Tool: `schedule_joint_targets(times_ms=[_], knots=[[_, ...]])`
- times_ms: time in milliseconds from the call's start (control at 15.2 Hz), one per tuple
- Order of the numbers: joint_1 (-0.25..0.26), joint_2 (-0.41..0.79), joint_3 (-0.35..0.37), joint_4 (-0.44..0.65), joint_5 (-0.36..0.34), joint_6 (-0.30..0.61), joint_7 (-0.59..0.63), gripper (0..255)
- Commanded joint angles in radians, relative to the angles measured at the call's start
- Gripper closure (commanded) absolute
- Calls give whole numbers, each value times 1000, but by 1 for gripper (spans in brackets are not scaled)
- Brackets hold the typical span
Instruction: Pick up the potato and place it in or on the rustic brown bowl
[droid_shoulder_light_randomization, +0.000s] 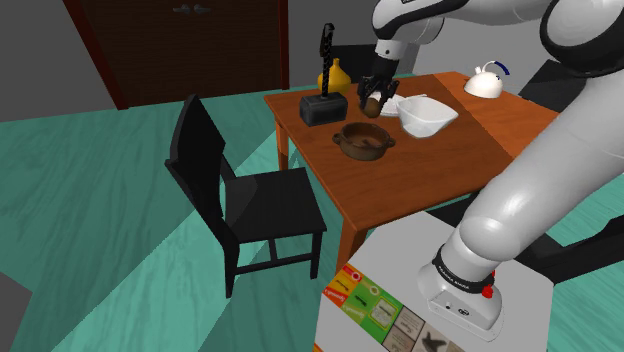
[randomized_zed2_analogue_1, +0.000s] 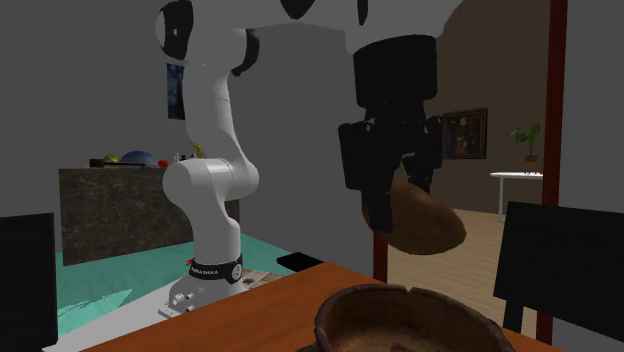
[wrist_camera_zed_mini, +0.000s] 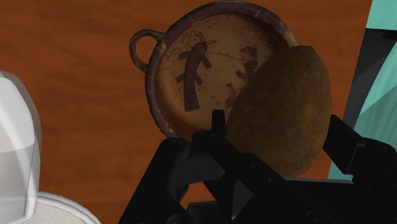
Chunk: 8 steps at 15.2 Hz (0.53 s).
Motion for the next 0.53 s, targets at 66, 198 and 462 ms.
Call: schedule_joint_targets(times_ms=[66, 198, 462], knots=[[0, 22, -5, -11, 10, 30, -13, 255], [0, 30, -6, -30, 14, 56, -19, 255], [0, 48, -9, -67, 25, 108, -33, 255]])
